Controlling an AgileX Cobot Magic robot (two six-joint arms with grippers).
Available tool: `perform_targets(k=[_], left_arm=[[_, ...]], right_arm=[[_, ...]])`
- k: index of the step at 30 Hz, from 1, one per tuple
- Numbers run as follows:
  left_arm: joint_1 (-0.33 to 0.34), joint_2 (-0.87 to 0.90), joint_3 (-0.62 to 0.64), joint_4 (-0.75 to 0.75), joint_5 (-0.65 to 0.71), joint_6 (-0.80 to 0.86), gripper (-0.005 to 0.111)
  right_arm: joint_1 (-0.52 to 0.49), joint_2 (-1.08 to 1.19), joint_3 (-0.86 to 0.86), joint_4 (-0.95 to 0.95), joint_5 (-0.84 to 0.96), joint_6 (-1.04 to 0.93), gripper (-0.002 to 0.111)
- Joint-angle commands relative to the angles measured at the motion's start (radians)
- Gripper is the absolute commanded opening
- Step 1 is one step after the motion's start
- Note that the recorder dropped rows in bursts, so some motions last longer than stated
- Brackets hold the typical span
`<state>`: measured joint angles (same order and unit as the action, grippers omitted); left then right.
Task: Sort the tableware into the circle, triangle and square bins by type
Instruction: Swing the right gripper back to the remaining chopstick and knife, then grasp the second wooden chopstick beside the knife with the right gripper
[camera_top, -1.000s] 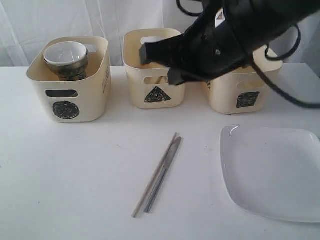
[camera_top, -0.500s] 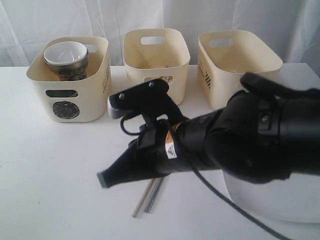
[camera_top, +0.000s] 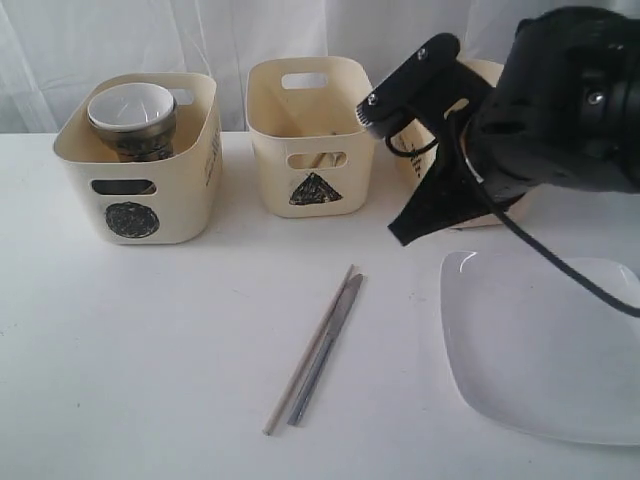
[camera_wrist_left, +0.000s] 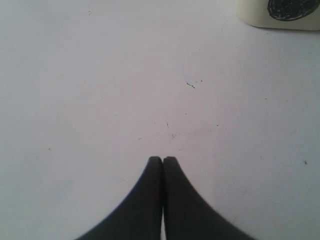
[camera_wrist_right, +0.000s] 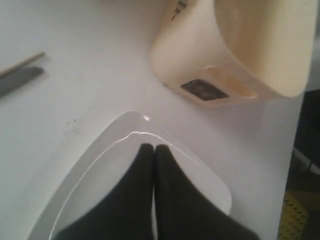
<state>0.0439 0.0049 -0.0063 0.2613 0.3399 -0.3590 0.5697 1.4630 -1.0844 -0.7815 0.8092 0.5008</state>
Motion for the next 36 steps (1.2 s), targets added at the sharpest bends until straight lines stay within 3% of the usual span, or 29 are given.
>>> perform_targets(k=[1,4,8,12,17,19,25,36], left_arm=[[-0.007,-0.005,0.006,-0.007,0.028,-0.002,0.0],[-0.007,-0.005,0.006,-0.007,0.028,-0.002,0.0],[-0.007,-0.005,0.006,-0.007,0.028,-0.002,0.0],[-0.007,-0.005,0.006,-0.007,0.028,-0.002,0.0],[-0.007,-0.005,0.006,-0.007,0.028,-0.002,0.0],[-0.007,-0.005,0.006,-0.007,0.028,-0.002,0.0],[-0.007,-0.005,0.006,-0.007,0.028,-0.002,0.0],[-0.007,-0.005,0.006,-0.007,0.028,-0.002,0.0]], right_arm=[[-0.001,-0.06,-0.009,0.209,-0.109,0.028,0.0],[-0.001,-0.055,-0.009,0.506,-0.18,0.022,0.0],[-0.001,0.001,-0.009,0.754,-0.254,-0.074,0.002],[-0.001,0.103,-0.009,0.912,-0.215,-0.34,0.023],[-0.001,0.237,-0.022,0.971,-0.138,-0.367,0.053],[-0.001,0.278,-0.043,1.019,-0.138,-0.367,0.059],[-0.001,0.393,-0.144,1.079,-0.096,-0.334,0.059],[-0.001,0.537,-0.273,0.924,-0.001,-0.209,0.059]])
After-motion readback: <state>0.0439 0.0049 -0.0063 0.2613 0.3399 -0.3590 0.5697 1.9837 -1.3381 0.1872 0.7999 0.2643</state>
